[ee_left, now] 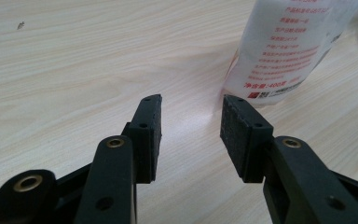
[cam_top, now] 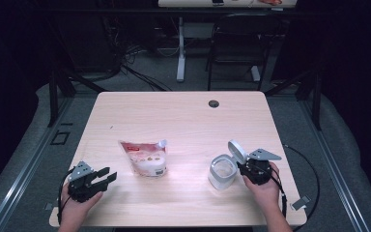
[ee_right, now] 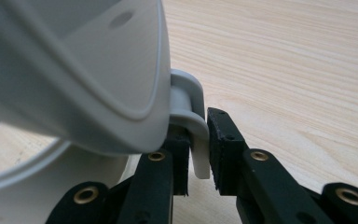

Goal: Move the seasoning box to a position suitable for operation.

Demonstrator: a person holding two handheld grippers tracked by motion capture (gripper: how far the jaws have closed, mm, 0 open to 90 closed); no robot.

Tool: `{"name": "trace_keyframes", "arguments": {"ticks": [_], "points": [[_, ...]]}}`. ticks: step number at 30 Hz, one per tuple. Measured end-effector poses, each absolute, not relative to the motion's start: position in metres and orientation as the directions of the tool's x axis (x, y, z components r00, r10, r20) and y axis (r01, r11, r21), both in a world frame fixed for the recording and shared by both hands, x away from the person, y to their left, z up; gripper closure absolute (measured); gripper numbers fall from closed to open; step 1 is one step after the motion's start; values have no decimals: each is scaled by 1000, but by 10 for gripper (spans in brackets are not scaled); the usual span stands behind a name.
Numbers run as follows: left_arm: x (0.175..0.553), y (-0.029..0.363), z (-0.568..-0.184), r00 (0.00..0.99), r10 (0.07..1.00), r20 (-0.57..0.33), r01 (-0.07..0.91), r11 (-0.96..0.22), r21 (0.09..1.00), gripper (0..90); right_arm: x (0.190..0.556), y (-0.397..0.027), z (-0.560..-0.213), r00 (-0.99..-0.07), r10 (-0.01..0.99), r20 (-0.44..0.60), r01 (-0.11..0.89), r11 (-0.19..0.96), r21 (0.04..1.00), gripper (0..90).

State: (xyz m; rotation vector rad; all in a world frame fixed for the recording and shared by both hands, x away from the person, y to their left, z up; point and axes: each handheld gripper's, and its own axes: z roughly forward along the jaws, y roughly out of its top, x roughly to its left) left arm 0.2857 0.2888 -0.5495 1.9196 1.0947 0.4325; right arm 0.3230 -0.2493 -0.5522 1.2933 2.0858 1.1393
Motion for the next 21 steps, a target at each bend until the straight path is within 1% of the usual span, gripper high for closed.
{"name": "trace_keyframes", "arguments": {"ticks": [9,21], "points": [[286,288,-550,555,824,-109,522,-243,817,585,323,-249,-552,-491,867,81,529,223,819,792],[286,287,-551,556,824,-110,523,-244,817,585,326,-249,-554,-555,827,94,508,247,825,789]]}}
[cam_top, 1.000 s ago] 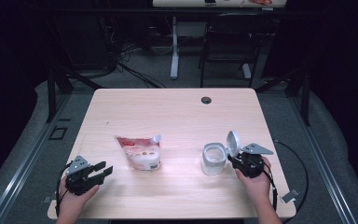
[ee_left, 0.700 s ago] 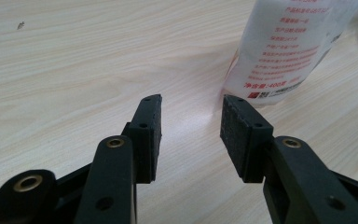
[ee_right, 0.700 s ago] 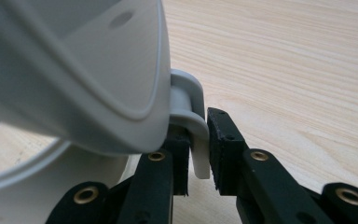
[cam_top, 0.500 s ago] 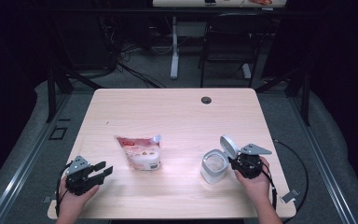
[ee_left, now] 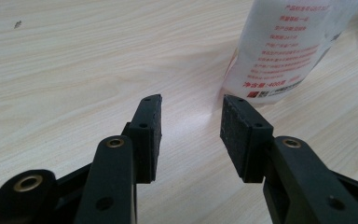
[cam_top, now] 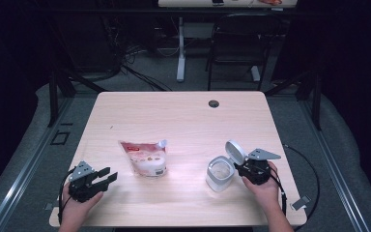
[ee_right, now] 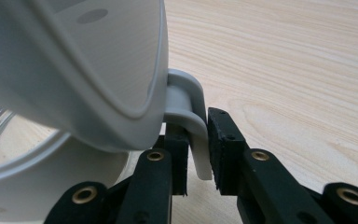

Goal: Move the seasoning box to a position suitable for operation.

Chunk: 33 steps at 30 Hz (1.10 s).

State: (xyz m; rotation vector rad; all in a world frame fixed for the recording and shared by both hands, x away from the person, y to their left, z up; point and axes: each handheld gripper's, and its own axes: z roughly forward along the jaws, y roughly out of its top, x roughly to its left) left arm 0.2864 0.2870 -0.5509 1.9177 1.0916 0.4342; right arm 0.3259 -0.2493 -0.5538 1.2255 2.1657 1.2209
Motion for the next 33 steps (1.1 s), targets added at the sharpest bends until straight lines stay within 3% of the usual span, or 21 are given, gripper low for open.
{"name": "trace_keyframes", "arguments": {"ticks": [14,23,33], "points": [[286,287,-551,554,825,-111,524,-243,816,584,323,-240,-553,-618,782,79,487,302,819,787],[286,288,-550,554,825,-112,524,-241,817,584,320,-246,-553,-592,797,117,512,260,819,713],[286,288,-550,554,825,-112,524,-241,817,584,315,-251,-553,-577,805,136,536,248,807,737]]}}
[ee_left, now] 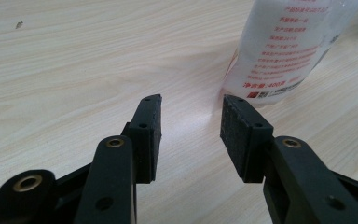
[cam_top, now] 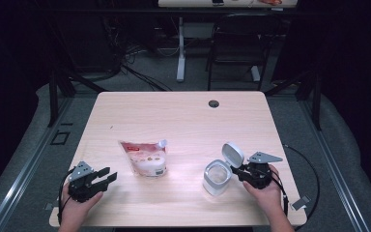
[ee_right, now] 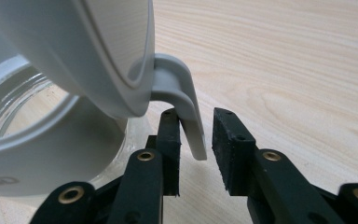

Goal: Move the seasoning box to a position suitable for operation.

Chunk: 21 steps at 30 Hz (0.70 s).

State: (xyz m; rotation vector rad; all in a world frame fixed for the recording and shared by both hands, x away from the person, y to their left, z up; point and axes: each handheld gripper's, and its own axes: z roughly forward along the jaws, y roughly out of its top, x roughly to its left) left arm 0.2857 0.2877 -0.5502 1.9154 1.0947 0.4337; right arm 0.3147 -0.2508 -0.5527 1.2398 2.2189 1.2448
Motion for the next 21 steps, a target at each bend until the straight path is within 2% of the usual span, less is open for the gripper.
{"name": "trace_keyframes", "arguments": {"ticks": [8,21], "points": [[286,288,-551,554,825,-113,525,-240,817,584,315,-248,-552,-569,812,130,538,248,806,778],[287,286,-551,561,819,-120,529,-243,813,573,327,-248,-555,-568,810,145,527,223,820,763]]}}
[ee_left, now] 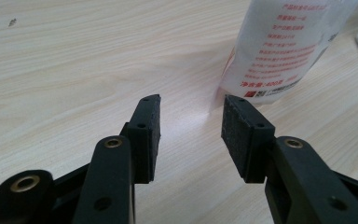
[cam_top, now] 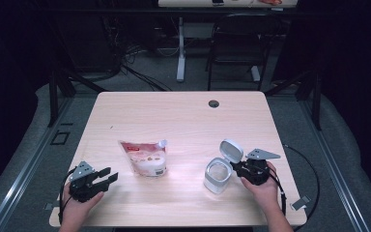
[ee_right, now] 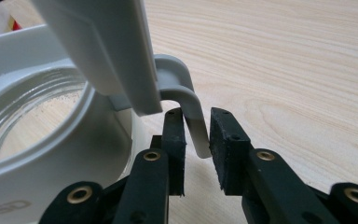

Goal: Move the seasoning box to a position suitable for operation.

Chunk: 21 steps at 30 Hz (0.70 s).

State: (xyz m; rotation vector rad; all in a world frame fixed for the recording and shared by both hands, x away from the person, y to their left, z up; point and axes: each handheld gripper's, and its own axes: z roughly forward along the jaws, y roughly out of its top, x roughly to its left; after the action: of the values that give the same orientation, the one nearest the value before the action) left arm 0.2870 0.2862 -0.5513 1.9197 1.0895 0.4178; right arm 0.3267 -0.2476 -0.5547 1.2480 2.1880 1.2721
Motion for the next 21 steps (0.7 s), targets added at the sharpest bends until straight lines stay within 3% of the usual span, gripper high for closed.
{"name": "trace_keyframes", "arguments": {"ticks": [6,21], "points": [[287,284,-552,563,817,-124,530,-242,813,568,331,-247,-554,-568,810,148,524,217,824,768],[290,283,-543,585,796,-155,514,-216,830,597,306,-257,-542,-561,820,115,505,229,832,664]]}}
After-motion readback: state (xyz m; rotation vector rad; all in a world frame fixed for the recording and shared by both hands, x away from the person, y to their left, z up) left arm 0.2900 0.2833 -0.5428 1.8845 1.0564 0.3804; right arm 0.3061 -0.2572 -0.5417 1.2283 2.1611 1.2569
